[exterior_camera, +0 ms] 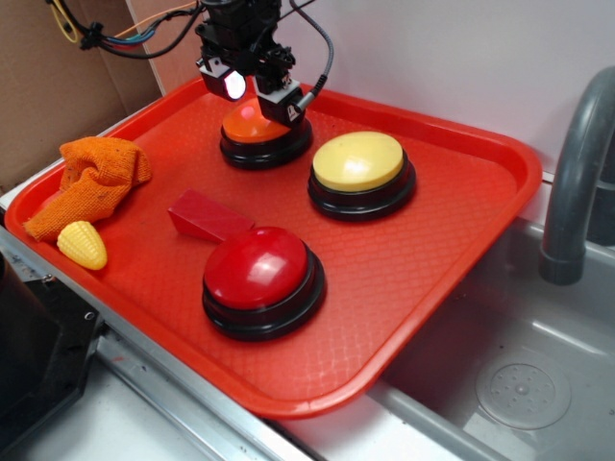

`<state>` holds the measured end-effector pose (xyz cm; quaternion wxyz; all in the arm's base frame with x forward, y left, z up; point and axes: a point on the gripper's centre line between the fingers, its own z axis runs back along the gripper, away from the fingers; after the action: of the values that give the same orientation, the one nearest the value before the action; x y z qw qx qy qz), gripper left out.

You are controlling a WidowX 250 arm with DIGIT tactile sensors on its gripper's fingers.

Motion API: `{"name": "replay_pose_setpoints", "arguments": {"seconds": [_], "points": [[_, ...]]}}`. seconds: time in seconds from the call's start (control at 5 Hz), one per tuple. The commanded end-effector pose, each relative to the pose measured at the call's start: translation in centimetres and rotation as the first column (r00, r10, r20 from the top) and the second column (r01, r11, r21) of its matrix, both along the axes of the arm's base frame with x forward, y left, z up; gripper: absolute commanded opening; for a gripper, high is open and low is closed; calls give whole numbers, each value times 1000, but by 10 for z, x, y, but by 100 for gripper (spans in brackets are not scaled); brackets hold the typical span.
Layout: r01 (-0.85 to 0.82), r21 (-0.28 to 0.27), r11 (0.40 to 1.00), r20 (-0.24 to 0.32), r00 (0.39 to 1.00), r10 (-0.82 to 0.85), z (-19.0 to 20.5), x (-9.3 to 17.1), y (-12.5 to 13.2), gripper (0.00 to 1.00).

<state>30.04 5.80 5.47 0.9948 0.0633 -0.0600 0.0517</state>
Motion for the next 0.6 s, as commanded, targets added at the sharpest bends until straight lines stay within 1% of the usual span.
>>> {"name": "replay_pose_setpoints", "arguments": {"seconds": [0.0, 0.2, 0.4], "points": [[-37, -33, 999, -19, 999, 36, 30, -6, 12, 100], [13, 15, 1000, -6, 1000, -13, 48, -9, 13, 100], [15, 2, 1000, -19, 1000, -15, 61, -15, 14, 100]]}}
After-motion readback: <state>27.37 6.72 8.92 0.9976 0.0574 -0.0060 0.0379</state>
